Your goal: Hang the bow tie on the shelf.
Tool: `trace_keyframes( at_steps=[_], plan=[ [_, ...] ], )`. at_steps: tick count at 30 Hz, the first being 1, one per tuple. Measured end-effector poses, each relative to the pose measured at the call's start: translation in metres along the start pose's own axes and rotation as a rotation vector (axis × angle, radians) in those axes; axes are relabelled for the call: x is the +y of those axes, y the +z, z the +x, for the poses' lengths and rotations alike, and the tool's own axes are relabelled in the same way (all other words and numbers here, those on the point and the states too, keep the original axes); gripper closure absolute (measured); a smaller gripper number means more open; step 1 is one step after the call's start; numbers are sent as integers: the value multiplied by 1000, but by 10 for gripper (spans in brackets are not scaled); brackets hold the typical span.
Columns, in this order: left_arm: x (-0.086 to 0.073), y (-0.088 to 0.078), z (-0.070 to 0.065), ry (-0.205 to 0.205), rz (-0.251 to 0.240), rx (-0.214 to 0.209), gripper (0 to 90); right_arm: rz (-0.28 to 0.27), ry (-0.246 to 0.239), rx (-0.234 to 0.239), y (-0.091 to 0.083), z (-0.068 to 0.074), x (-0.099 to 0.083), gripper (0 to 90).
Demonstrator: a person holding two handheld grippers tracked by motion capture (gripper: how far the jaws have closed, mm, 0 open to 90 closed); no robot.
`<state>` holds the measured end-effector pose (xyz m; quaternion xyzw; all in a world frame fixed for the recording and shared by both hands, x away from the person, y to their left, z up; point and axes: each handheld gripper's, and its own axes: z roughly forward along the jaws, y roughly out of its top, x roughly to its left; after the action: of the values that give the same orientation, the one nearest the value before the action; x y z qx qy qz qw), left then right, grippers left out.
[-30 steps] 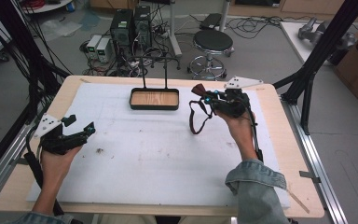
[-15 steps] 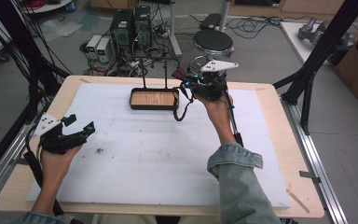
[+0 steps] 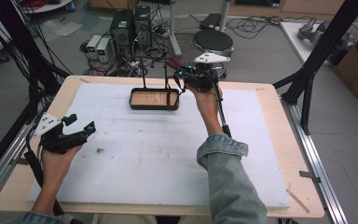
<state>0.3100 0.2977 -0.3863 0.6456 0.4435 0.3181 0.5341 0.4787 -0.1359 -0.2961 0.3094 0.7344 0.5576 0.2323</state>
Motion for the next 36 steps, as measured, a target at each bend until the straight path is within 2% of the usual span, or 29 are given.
trace_keyframes(
  at_steps=[9,13,21,24,36],
  plan=[
    [1,-1,1,-1,-8,2,213,-48,40,-17,8,-10,-5,771],
    [2,-2,0,-7,-10,1,214,-76,65,1,14,-13,-6,771],
    [3,-3,0,-13,-17,-7,214,-62,41,-32,26,-12,-3,771],
    [2,-3,0,-12,-16,-7,214,-76,74,-35,27,-18,-7,771],
    [2,-3,0,-15,-19,-9,214,-81,129,-76,30,-34,-17,770]
  ],
)
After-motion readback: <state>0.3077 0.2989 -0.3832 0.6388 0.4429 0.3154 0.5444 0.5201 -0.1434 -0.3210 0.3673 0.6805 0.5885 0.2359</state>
